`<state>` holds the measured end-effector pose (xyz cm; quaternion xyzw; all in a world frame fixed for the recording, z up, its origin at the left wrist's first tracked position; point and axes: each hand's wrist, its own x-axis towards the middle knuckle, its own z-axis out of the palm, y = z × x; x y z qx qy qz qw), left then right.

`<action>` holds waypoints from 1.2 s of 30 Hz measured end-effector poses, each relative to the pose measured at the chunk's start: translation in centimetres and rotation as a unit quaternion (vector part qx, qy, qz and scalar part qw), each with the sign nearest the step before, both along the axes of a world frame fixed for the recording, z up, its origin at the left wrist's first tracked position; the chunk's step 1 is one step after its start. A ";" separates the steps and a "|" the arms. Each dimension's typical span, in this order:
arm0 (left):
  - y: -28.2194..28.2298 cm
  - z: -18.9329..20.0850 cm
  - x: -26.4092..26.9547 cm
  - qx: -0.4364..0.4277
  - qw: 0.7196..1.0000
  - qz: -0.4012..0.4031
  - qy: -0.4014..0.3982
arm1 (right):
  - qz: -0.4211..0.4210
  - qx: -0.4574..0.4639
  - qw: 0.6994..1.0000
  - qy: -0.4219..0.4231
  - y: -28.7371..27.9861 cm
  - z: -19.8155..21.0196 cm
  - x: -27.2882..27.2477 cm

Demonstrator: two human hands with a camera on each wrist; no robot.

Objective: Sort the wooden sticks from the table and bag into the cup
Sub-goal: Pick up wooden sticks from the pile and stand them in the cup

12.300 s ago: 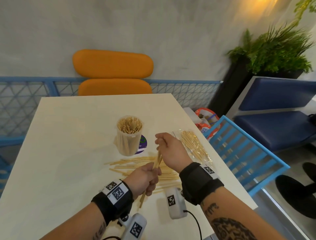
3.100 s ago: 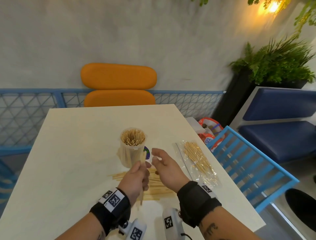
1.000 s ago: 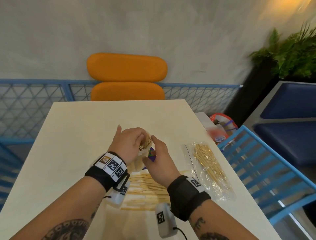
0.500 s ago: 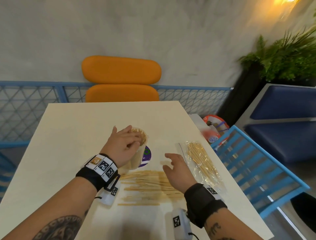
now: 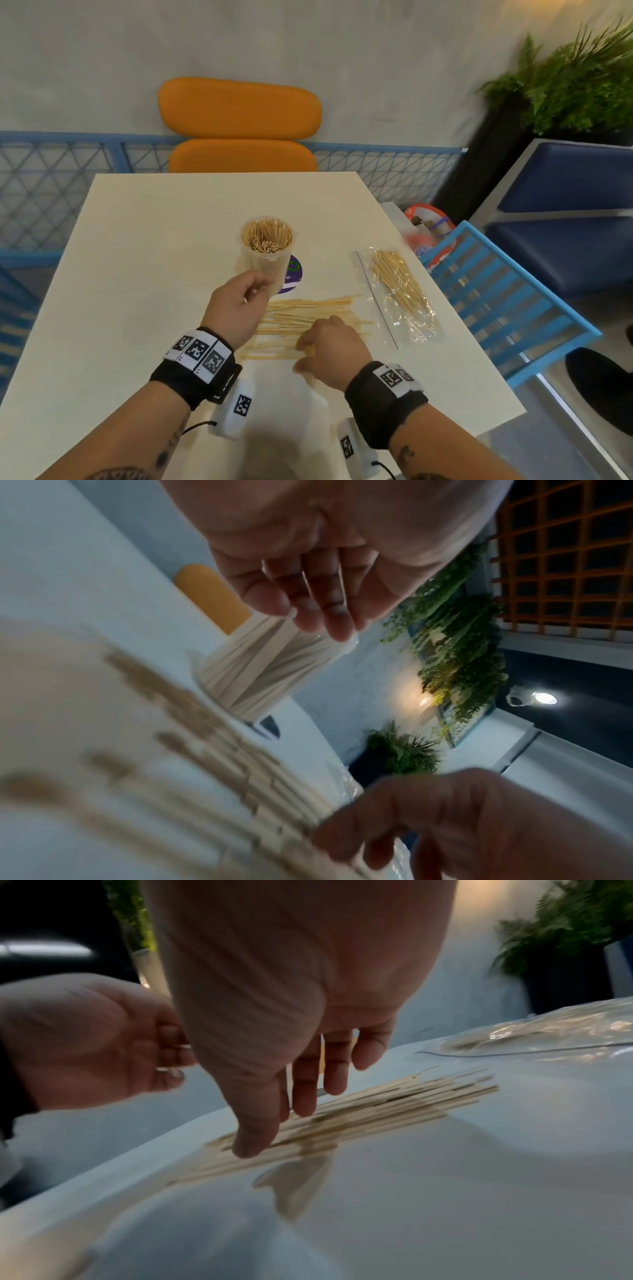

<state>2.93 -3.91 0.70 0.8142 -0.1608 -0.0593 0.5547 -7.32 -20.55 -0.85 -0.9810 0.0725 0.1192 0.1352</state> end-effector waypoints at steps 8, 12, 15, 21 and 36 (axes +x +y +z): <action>1.3 -3.5 -2.4 0.004 0.993 0.020 0.114 | 0.034 -0.110 0.993 -0.005 2.0 -1.6 0.0; 2.0 -3.7 -2.4 -0.028 0.991 0.037 0.128 | 0.065 -0.130 0.989 -0.017 1.9 -1.8 -0.3; 2.5 -3.6 -2.0 -0.054 0.989 0.048 0.130 | 0.087 -0.151 0.985 -0.019 1.8 -2.0 -0.2; 2.7 -2.9 -1.8 -0.089 0.984 0.061 0.142 | 0.011 -0.063 0.997 -0.036 0.0 -0.1 0.7; -5.9 0.2 -5.7 -0.119 0.937 -0.152 0.291 | -0.241 0.543 0.797 -0.112 -0.8 5.8 0.1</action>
